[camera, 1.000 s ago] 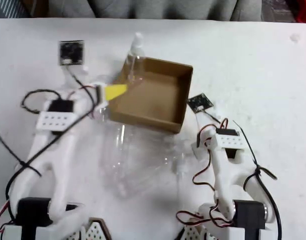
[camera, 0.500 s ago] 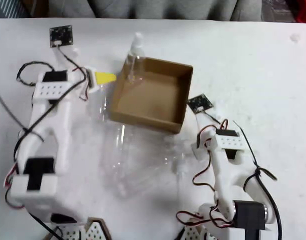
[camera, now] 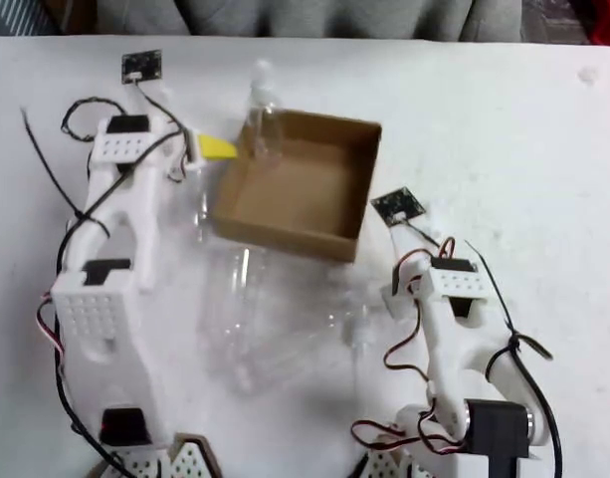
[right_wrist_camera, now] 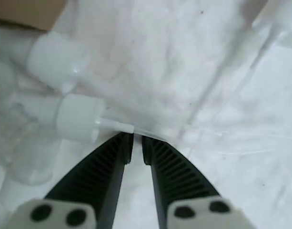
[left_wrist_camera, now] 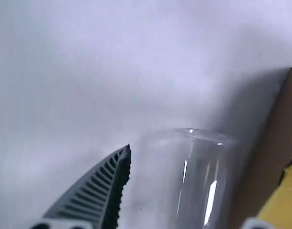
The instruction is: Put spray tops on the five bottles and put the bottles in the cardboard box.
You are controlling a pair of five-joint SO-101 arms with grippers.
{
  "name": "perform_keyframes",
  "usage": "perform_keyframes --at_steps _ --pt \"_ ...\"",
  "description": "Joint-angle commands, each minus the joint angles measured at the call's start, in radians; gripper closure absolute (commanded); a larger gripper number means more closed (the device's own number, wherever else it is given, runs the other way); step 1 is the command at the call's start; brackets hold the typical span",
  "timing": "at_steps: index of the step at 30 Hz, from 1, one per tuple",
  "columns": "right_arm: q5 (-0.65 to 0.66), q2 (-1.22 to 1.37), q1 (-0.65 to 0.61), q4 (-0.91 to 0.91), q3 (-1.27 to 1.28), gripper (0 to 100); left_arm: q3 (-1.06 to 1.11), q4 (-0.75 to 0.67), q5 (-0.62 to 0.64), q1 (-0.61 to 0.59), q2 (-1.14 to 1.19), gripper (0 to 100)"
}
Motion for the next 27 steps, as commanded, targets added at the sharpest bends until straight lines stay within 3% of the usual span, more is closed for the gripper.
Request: perform_keyframes --at_steps 1,7,18,27 --pt "-0.006 -0.028 0.008 0.013 -0.005 98.2 -0.135 0.157 0.012 -0.033 0.031 58" --pt "-0.006 -0.027 0.007 0.007 -0.005 98.2 -0.224 0.244 0.005 -0.033 0.027 58" --pt "-0.006 -0.027 0.008 0.007 -0.005 98.2 -0.377 0.370 0.012 0.081 0.028 58" --pt "-0.006 -0.027 0.008 0.008 -0.005 98.2 -0.577 0.543 0.014 0.061 0.031 58"
